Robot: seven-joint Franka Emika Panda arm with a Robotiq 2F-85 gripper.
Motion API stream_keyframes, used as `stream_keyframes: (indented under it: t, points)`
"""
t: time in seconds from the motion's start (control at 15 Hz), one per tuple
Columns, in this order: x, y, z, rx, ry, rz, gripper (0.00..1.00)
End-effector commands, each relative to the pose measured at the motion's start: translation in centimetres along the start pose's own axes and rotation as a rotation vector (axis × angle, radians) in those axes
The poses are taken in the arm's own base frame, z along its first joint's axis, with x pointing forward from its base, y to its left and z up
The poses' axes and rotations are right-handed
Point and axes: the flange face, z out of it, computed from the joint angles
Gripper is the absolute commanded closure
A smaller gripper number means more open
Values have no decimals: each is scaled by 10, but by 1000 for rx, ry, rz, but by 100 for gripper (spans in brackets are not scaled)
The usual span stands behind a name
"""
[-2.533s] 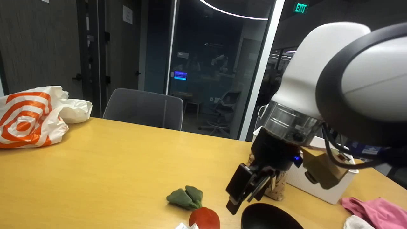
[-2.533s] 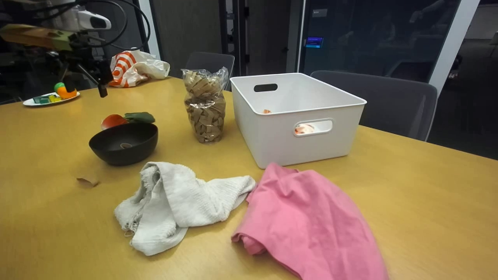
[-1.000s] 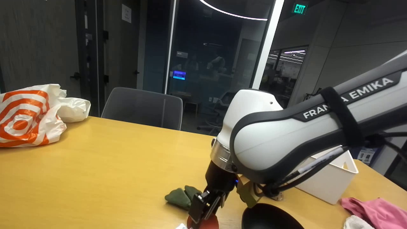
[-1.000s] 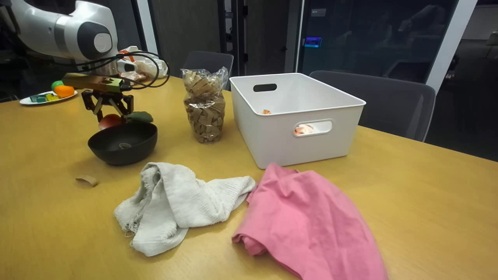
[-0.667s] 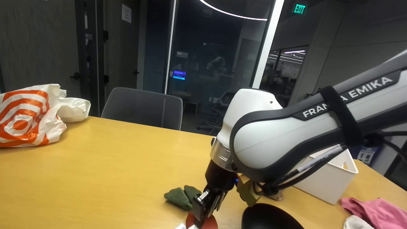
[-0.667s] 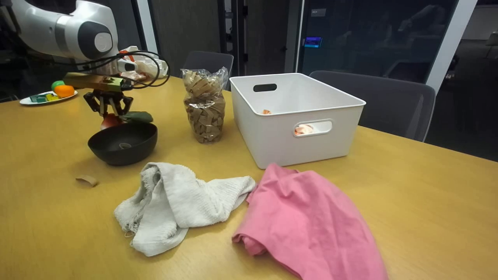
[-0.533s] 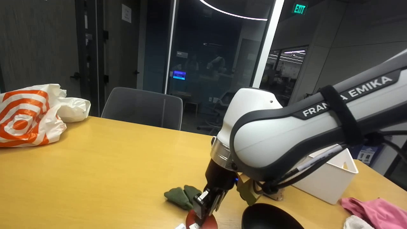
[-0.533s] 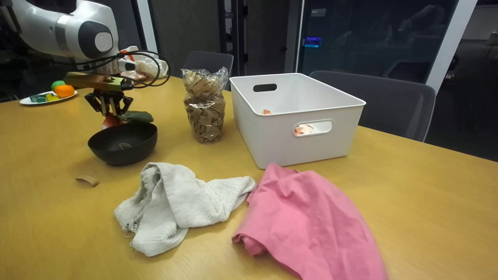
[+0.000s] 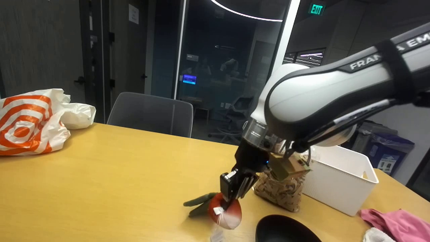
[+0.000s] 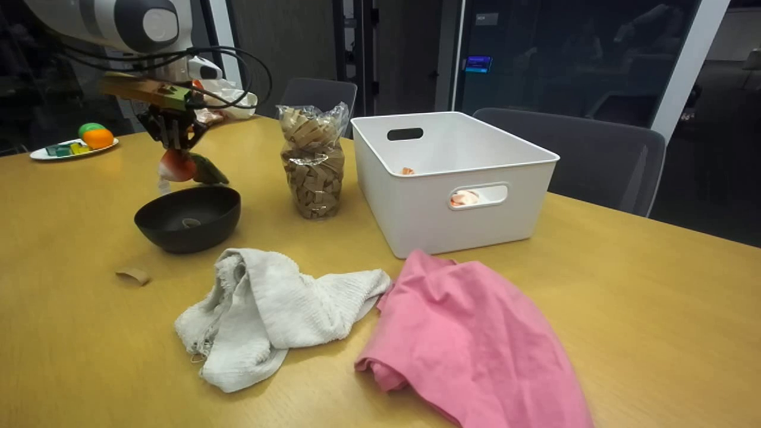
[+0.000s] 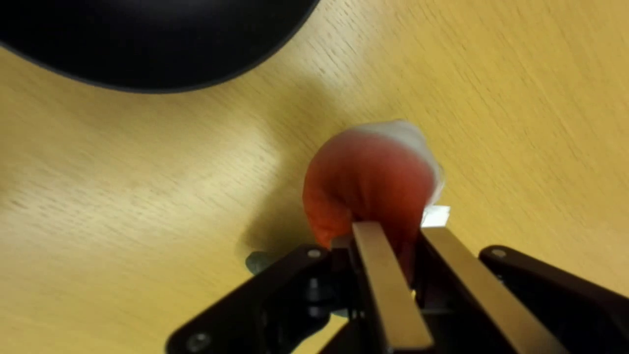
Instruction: Put some rubber bands in the black bowl then put the radish in the bowl.
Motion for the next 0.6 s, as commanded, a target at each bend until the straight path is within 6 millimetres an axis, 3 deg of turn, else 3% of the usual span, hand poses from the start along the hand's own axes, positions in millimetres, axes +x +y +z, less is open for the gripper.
stream_keyframes:
  t: [0.0,0.27,0.53]
  points:
    - [-32,24,-60,-35,12,81,94]
    - [-75,60,-97,-91,-26,182,94]
    - [-114,76,-92,-118,-84,224,94]
